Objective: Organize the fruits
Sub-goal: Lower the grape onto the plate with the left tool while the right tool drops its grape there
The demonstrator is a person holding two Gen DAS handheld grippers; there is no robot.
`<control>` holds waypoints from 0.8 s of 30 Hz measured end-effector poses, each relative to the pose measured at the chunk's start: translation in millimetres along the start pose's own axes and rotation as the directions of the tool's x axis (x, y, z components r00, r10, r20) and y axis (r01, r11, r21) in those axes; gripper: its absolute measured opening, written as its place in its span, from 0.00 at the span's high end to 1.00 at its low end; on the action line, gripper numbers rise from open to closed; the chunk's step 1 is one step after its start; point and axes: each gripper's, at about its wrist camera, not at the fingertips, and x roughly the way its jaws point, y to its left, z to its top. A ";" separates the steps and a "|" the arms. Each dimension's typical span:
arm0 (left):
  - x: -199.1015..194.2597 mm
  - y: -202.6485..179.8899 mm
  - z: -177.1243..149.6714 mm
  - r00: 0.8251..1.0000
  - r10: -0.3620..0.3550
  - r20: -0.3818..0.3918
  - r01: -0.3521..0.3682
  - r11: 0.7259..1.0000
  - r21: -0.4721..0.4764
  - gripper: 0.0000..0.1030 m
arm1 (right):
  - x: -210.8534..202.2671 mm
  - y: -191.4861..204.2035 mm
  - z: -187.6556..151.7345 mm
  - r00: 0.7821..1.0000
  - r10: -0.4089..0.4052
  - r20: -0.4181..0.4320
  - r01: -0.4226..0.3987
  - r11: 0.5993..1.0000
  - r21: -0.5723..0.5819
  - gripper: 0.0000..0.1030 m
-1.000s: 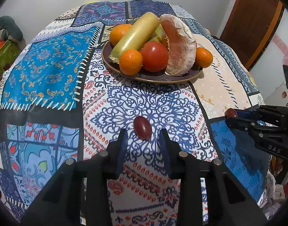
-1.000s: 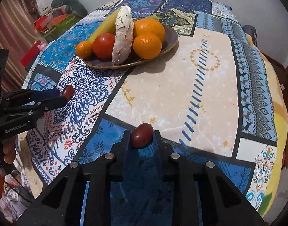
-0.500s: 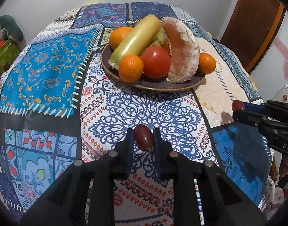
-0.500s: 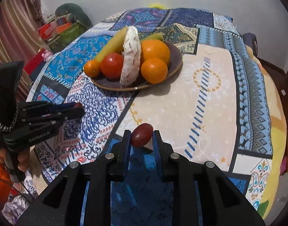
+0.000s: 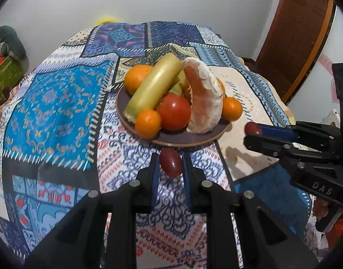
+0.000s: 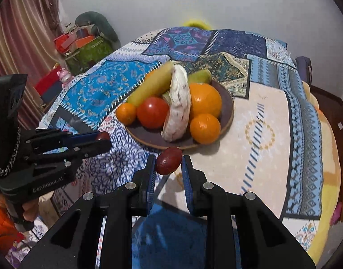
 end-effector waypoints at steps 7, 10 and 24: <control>15.4 -7.4 15.8 1.000 -0.010 0.004 0.010 1.000 0.019 0.81 | 9.5 -10.8 9.3 1.000 -0.007 0.006 0.007 1.000 0.014 0.80; 23.2 -8.3 20.5 1.000 -0.013 0.002 0.013 1.000 0.021 0.81 | 12.7 -14.8 13.5 1.000 -0.008 0.013 0.008 1.000 0.021 0.80; 45.8 -2.1 23.0 1.000 -0.007 -0.014 0.007 0.999 0.036 0.81 | 19.9 -33.0 41.6 0.998 -0.038 0.056 0.037 0.999 0.019 0.80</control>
